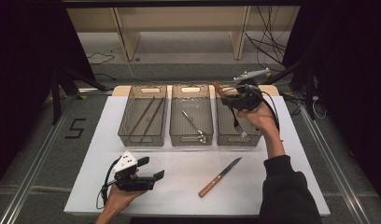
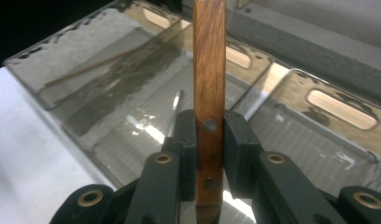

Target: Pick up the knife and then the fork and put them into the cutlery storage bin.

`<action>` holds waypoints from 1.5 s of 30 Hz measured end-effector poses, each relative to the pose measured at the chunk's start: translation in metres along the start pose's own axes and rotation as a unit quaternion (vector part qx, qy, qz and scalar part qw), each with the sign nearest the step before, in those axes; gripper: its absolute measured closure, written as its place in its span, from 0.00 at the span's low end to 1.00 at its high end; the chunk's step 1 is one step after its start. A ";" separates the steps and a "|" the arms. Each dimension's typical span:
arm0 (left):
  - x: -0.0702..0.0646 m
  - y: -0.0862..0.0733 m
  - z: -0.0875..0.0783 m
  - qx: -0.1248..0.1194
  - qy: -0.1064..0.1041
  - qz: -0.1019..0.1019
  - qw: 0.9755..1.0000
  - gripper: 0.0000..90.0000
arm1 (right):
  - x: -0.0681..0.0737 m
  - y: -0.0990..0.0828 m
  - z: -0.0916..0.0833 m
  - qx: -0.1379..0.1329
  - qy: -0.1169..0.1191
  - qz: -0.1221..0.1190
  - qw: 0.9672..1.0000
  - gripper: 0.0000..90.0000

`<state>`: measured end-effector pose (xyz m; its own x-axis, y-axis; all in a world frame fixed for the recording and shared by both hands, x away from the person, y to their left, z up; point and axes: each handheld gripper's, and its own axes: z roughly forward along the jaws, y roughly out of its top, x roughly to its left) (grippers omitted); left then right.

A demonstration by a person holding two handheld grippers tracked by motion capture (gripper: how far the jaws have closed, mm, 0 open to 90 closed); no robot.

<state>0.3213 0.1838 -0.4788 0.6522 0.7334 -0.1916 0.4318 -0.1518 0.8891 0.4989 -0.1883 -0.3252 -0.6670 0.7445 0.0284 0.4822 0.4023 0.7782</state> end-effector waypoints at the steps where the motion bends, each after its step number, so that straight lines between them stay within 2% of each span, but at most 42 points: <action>1: 0.000 0.000 0.000 0.000 0.000 0.000 1.000 0.18 | -0.002 0.000 0.001 0.000 -0.004 0.002 1.000 0.86; 10: 0.000 0.000 0.000 0.000 0.000 -0.001 1.000 0.18 | -0.019 -0.002 0.008 -0.006 -0.036 0.021 0.999 0.86; 15: -0.001 0.000 0.000 -0.001 -0.001 -0.001 1.000 0.18 | -0.024 -0.005 0.014 -0.009 -0.059 0.021 0.998 0.86; 24: -0.001 0.000 0.000 -0.001 -0.002 0.000 1.000 0.18 | -0.027 -0.010 0.023 -0.024 -0.083 0.011 0.996 0.86; 37: -0.001 0.000 0.001 0.003 -0.002 0.002 1.000 0.18 | -0.039 -0.034 0.032 -0.009 -0.092 0.024 0.995 0.86; 42: -0.001 0.000 0.001 0.003 -0.002 0.002 1.000 0.18 | -0.042 -0.039 0.030 -0.005 -0.099 0.022 0.995 0.86; 45: -0.001 0.000 0.001 0.003 -0.002 0.001 1.000 0.18 | -0.043 -0.041 0.032 0.009 -0.100 0.012 0.995 0.86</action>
<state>0.3209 0.1825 -0.4794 0.6555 0.7308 -0.1904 0.4339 -0.1582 0.8869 0.5257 -0.2195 -0.3786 -0.5288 0.8450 -0.0795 0.5080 0.3902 0.7679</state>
